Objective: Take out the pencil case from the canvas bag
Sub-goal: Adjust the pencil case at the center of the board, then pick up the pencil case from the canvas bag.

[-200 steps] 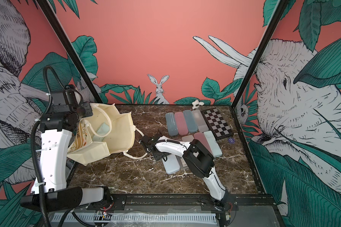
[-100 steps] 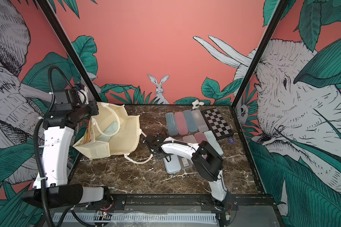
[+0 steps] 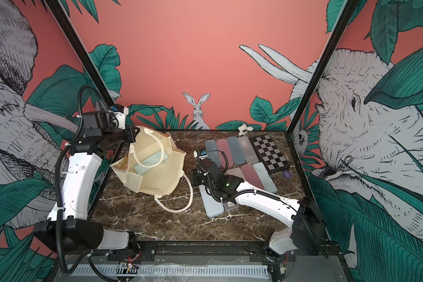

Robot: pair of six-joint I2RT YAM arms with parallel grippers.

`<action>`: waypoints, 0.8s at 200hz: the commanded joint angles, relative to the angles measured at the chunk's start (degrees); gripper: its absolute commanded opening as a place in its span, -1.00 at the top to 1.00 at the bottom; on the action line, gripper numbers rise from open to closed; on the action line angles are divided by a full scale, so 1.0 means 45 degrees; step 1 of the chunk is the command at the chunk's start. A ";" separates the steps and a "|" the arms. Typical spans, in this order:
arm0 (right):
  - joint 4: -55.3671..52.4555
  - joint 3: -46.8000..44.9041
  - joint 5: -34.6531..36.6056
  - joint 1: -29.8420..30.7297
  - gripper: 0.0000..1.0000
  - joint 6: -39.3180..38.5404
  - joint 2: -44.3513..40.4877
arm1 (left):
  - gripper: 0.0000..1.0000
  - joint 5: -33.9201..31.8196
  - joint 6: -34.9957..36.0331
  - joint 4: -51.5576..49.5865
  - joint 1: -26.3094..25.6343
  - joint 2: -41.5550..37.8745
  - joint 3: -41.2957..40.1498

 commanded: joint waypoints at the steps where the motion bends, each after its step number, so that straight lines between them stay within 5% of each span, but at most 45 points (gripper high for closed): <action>1: 0.1982 0.0769 -0.2209 0.0449 0.19 -0.1186 0.0807 | 1.00 0.0766 0.0410 0.1560 -0.0062 -0.0772 -0.0127; 53: -0.0226 0.3417 -0.2992 0.1498 0.23 -0.3040 0.3232 | 1.00 0.1017 0.0536 0.1688 -0.0092 -0.1087 -0.0667; 111: -0.3048 0.6060 -0.1292 0.1820 0.26 -0.6388 0.5687 | 1.00 0.1771 0.0636 0.1492 -0.0107 -0.1205 -0.0520; 160: -0.3801 0.7346 0.0348 0.1803 0.43 -0.5834 0.7333 | 1.00 0.1308 -0.0214 0.1921 -0.0125 -0.1625 -0.0946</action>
